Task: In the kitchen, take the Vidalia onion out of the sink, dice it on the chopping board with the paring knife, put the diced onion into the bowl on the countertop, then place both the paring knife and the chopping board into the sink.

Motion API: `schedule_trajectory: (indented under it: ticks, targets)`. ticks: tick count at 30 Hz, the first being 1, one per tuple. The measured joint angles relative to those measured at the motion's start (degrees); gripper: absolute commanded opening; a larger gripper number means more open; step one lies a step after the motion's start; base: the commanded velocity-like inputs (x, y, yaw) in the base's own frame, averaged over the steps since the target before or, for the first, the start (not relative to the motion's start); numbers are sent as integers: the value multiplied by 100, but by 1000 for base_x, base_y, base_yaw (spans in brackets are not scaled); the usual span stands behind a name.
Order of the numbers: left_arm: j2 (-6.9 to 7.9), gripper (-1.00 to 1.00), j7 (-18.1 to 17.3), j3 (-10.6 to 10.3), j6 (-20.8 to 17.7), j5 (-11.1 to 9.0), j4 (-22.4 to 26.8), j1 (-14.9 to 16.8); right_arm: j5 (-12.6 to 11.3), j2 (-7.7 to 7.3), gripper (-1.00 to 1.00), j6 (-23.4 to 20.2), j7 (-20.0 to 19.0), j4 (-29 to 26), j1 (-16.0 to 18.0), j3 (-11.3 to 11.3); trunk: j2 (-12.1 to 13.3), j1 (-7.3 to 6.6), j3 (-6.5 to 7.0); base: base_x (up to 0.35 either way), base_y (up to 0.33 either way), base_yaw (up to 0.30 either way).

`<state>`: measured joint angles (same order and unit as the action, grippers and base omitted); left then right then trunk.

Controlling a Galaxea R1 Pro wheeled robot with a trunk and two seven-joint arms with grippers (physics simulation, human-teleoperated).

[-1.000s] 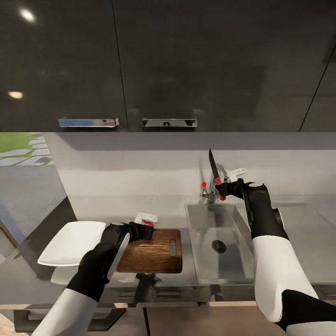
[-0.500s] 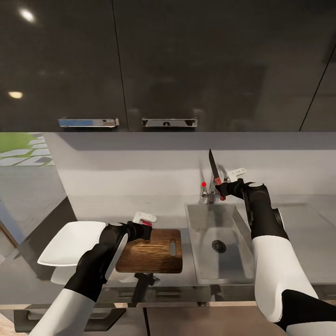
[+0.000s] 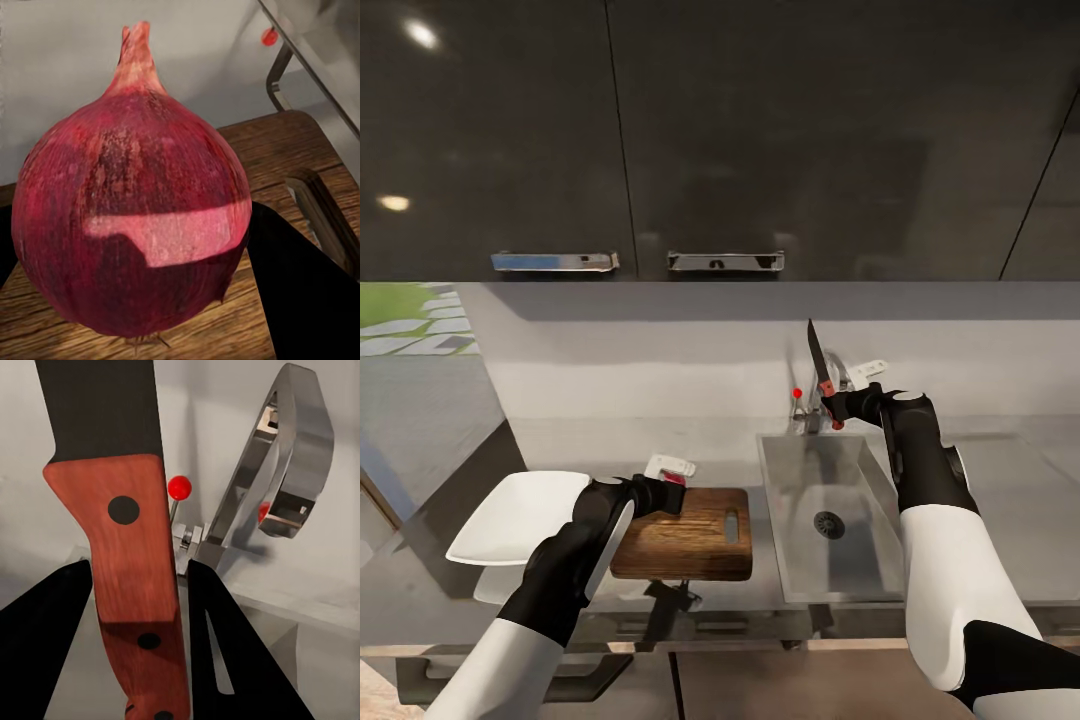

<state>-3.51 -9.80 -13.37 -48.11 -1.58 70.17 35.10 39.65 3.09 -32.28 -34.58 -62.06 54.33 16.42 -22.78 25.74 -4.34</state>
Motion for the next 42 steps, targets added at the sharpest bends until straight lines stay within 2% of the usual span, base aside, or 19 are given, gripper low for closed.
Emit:
schedule_trajectory:
  ticks: [34, 42]
  targets:
    - [-7, -100, 1, 8, -2, 0, -45, 0, -2, 0, -100, 0, 0, 0, 0, 0, 0, 0, 0, -34, 0, 0]
    - [-71, -100, 16, 17, 6, -1, -450, 0, -4, 0, -100, -1, 0, 0, 0, -1, 0, 0, 0, 0, 0, 0]
